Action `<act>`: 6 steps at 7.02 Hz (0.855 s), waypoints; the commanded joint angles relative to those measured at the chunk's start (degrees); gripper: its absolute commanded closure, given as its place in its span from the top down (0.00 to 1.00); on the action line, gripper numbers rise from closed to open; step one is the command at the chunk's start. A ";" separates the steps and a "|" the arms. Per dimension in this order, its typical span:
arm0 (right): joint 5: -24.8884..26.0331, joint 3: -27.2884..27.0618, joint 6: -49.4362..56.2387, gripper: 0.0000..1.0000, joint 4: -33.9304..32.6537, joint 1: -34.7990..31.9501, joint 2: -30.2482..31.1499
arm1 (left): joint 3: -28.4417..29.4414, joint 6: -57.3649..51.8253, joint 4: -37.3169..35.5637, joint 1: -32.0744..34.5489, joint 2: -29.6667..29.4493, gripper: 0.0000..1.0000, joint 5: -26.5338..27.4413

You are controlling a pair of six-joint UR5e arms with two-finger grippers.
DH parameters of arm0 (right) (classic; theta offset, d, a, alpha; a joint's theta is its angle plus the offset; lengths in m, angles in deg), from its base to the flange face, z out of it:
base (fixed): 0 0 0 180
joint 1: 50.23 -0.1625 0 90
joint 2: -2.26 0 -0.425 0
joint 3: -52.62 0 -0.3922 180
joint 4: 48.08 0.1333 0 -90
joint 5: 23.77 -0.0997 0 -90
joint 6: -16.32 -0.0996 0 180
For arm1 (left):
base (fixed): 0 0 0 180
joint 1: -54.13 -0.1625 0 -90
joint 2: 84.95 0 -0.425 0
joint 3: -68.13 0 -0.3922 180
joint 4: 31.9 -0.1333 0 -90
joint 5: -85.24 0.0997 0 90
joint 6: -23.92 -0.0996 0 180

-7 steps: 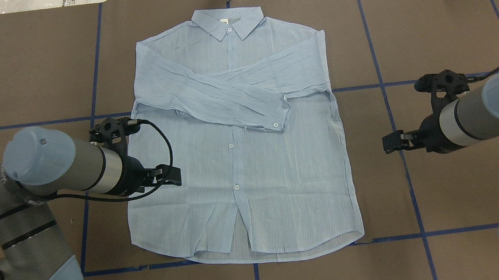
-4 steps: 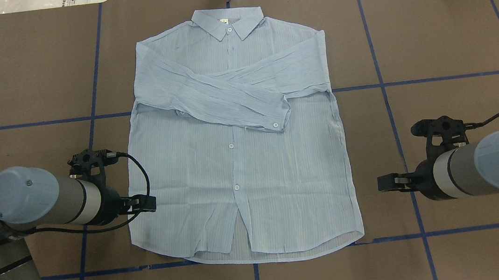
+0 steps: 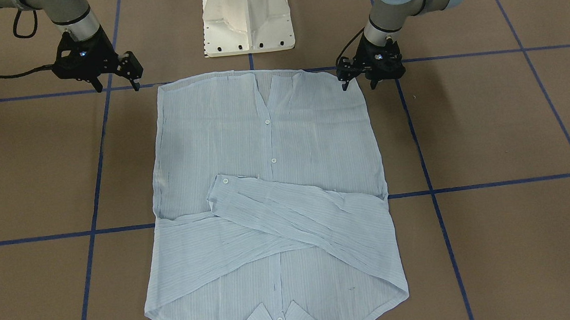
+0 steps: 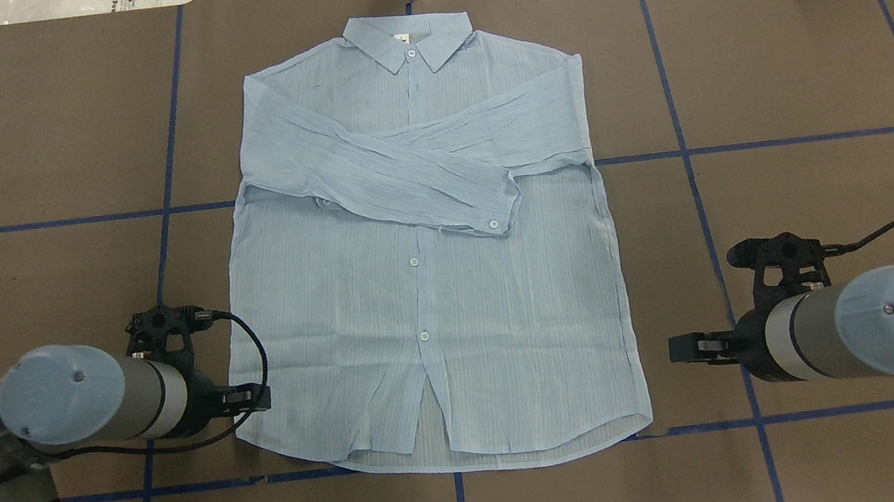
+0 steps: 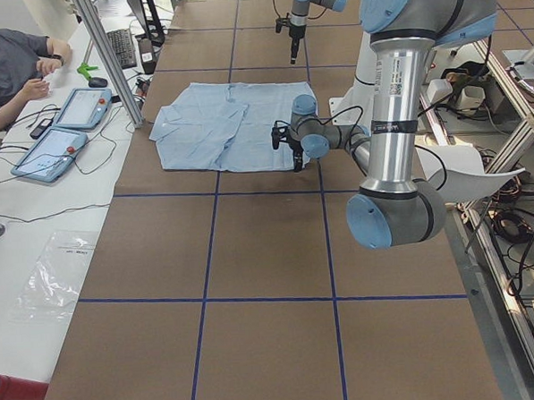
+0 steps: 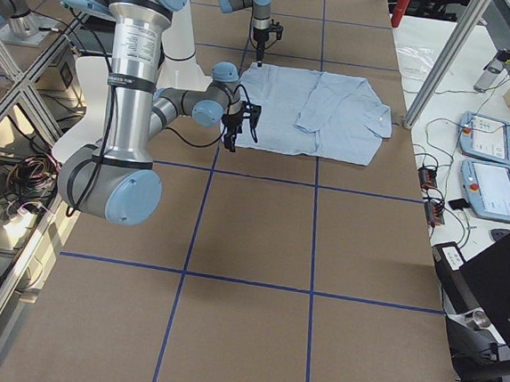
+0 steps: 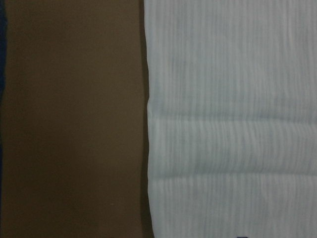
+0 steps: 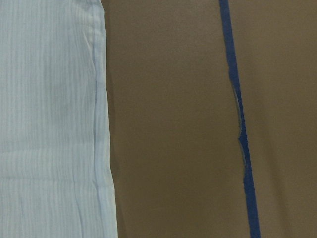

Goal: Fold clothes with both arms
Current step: 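Grasp the near hem corners with the left and right grippers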

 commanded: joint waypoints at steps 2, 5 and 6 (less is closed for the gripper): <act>0.03 -0.01 -0.02 1.00 -0.06 0.05 0.00 | -0.58 1.78 -1.00 -2.48 -0.02 0.40 0.12; 0.03 -0.01 -0.11 1.00 0.03 0.49 0.09 | -1.90 1.78 -2.67 -2.48 0.07 0.03 0.12; 0.11 -0.01 -0.11 1.00 0.03 0.75 0.18 | -1.90 1.87 -3.28 -2.48 -0.02 0.00 0.12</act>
